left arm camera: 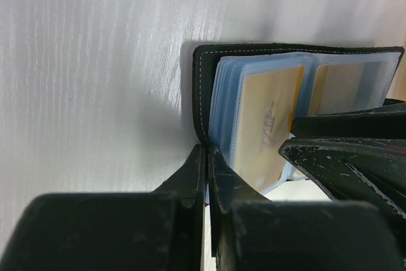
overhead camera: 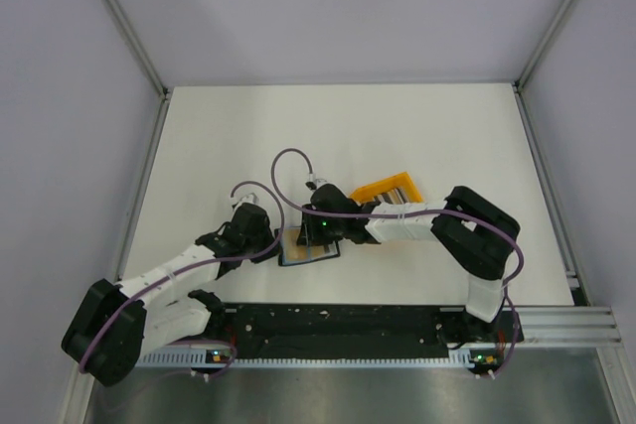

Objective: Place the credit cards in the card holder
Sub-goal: Insert the credit card into the card holder, then pick up the credit card from the storage box.

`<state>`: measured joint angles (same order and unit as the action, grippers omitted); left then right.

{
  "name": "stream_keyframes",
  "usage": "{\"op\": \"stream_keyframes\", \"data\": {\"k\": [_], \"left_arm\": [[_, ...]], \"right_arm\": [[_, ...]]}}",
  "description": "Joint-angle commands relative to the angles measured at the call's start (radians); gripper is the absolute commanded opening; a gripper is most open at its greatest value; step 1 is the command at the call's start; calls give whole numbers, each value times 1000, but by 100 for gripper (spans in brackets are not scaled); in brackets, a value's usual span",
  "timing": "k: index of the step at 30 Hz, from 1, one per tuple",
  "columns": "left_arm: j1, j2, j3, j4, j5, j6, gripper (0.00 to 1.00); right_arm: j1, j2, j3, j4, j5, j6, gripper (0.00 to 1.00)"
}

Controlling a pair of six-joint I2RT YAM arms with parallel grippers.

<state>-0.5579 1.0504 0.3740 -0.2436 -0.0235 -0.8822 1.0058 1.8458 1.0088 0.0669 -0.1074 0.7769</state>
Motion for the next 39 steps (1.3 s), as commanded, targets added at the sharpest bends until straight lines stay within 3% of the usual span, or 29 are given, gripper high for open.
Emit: {"op": "stream_keyframes", "data": {"k": [1,11,17,19,23,29,39], "left_arm": [[0,11,2,-6,2,15,0],[0,-20,34,-66,-22,35,2],[0,-50,63,-138,-67,38,34],[0,-64,71,-160,-81,40,46],[0,-96,86,-195,-104,35,58],[0,-113,111,-226,-128,34,61],[1,-98,112,-212,-115,35,61]], "right_arm": [[28,-34,13,93,-51,-2,27],[13,-267,19,-139,195,-108,45],[-88,-401,-47,-236,271,-120,51],[-133,-439,-84,-249,272,-120,58],[-229,-488,-117,-289,244,-140,60],[-317,-478,-137,-319,170,-172,60],[-329,-379,-122,-303,66,-185,60]]}}
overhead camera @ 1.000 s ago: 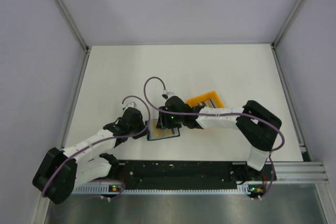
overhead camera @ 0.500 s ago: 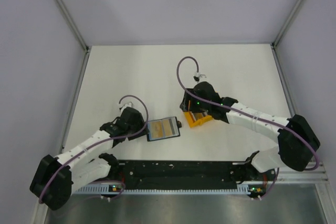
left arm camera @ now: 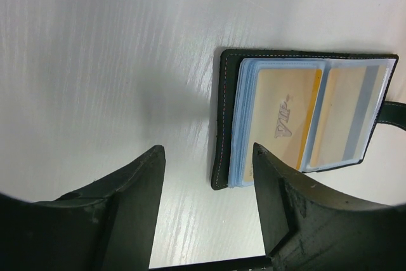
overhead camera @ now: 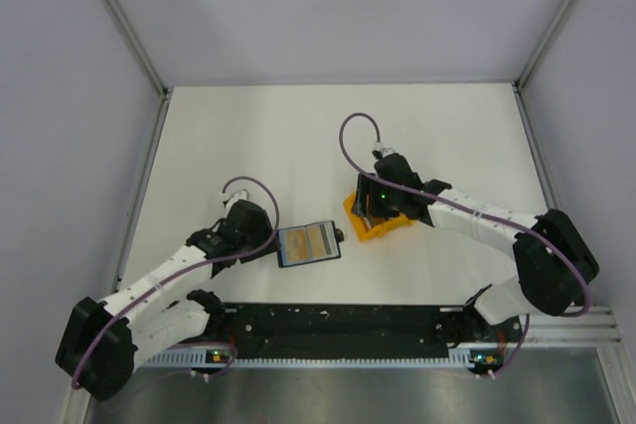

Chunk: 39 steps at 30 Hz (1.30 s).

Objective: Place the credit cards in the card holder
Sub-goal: Pick up the credit card from the storage box.

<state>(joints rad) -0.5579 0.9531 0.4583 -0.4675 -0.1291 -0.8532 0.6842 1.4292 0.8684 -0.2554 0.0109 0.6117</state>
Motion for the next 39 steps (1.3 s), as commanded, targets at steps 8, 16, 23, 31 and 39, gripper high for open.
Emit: {"op": "stream_keyframes", "data": {"k": [8,16,23,31,39], "left_arm": [[0,16,26,29,0,-1,62],[0,47,23,52,16,0,61],[0,50,17,61,20,-3,61],[1,52,8,69,25,0,60],[0,50,0,75,28,-1,60]], "right_arm": [[-15,112,57,27,-106,-38,60],[-17,103,60,38,-141,-43,50],[-25,85,58,38,-161,-41,46],[-28,70,53,38,-161,-40,43],[-32,60,53,38,-166,-36,40]]}}
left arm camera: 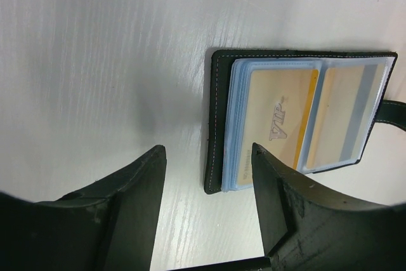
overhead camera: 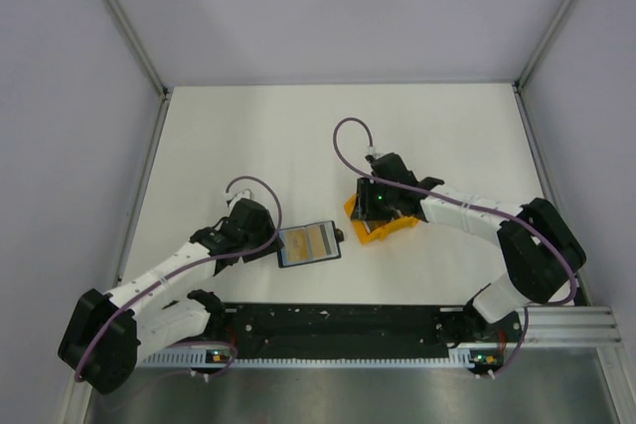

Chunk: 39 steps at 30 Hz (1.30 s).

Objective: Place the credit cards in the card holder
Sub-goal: Pick up the credit card from the storage box.

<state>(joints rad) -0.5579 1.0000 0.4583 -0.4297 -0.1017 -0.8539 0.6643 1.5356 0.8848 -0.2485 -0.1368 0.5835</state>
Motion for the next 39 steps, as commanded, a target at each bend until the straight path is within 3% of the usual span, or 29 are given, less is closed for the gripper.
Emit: {"op": "stream_keyframes", "data": {"k": [1,26,34,37,39], "left_arm": [[0,3,0,37,0,0,60],[0,12,-4,46,7,4,60],[1,17,-9,54,8,4,60],[0,17,-10,58,11,3,60],[1,19,-9,60,13,4,60]], "right_arm": [[-14,-48,36,32,-18,-8,40],[-32,-66,23,31,-47,-10,20],[-49,-78,6,32,-66,-5,18],[-57,-80,2,32,-67,-8,9],[-63,-78,-1,31,-66,-8,9]]}}
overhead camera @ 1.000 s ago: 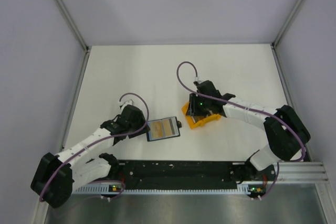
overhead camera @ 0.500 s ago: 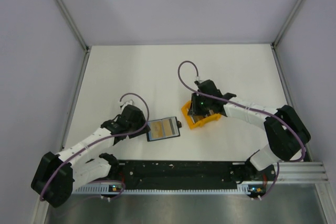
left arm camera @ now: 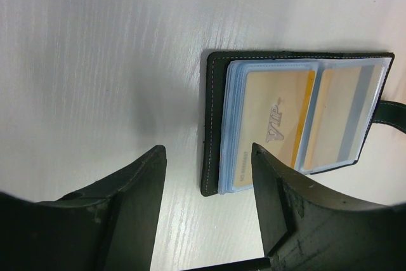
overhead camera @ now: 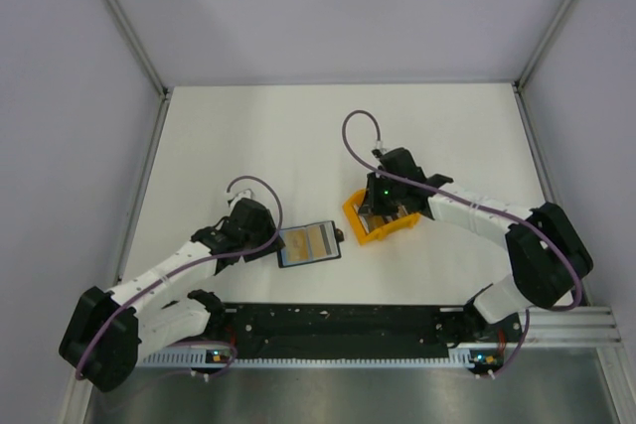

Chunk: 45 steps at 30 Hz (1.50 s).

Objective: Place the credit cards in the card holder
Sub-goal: Pick up the credit card from the storage box.

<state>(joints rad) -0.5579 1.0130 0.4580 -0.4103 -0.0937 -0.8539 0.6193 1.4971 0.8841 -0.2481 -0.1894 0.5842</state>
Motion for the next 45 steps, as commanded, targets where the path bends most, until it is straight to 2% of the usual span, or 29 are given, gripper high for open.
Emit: {"op": "stream_keyframes", "data": {"k": [1,9,24,45], "left_arm": [[0,6,-9,39,6,6,60],[1,7,-7,42,8,4,60],[1,16,-12,61,17,3,60],[0,22,-18,70,22,6,59]], "right_arm": [[-20,-38,-2,32,-12,-11,7],[-26,-28,-4,10,25,-27,0],[-21,77,69,-86,33,-129,0],[34,130,115,-54,-28,-121,12]]}}
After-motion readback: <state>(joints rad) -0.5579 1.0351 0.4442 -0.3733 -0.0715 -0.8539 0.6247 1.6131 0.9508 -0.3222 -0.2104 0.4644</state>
